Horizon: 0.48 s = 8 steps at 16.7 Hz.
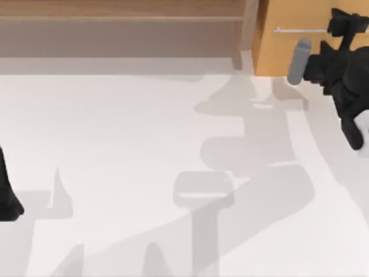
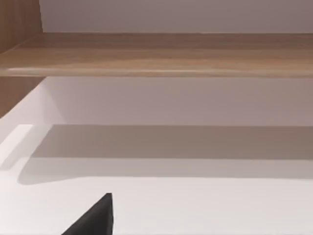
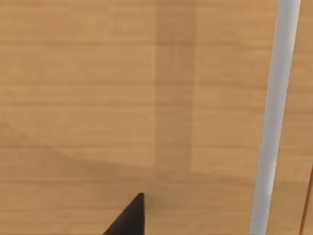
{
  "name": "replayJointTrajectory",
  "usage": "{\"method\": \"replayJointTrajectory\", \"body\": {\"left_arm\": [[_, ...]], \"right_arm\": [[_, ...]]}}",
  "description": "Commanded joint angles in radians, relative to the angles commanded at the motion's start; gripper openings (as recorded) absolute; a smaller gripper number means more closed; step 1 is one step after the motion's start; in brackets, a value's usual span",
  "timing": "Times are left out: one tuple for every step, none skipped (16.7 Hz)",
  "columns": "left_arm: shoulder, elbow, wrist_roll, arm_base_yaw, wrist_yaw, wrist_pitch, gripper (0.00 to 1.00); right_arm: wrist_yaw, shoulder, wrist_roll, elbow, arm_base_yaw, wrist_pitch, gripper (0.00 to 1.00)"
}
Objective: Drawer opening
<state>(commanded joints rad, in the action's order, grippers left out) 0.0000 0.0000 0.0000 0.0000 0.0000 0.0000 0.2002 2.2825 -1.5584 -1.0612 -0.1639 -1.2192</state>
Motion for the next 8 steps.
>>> {"method": "replayJointTrajectory", "body": {"left_arm": [[0.000,0.000,0.000,0.000,0.000,0.000,1.00],[0.000,0.000,0.000,0.000,0.000,0.000,1.00],[0.000,0.000,0.000,0.000,0.000,0.000,1.00],[0.000,0.000,0.000,0.000,0.000,0.000,1.00],[0.000,0.000,0.000,0.000,0.000,0.000,1.00],[0.000,0.000,0.000,0.000,0.000,0.000,1.00],[0.000,0.000,0.000,0.000,0.000,0.000,1.00],[0.000,0.000,0.000,0.000,0.000,0.000,1.00]], "right_arm": [[0.000,0.000,0.000,0.000,0.000,0.000,0.55],[0.000,0.000,0.000,0.000,0.000,0.000,0.47],[0.000,0.000,0.000,0.000,0.000,0.000,0.40],[0.000,0.000,0.000,0.000,0.000,0.000,0.32],[0.000,0.000,0.000,0.000,0.000,0.000,0.25],[0.000,0.000,0.000,0.000,0.000,0.000,0.17],[0.000,0.000,0.000,0.000,0.000,0.000,0.10],[0.000,0.000,0.000,0.000,0.000,0.000,0.02]]}}
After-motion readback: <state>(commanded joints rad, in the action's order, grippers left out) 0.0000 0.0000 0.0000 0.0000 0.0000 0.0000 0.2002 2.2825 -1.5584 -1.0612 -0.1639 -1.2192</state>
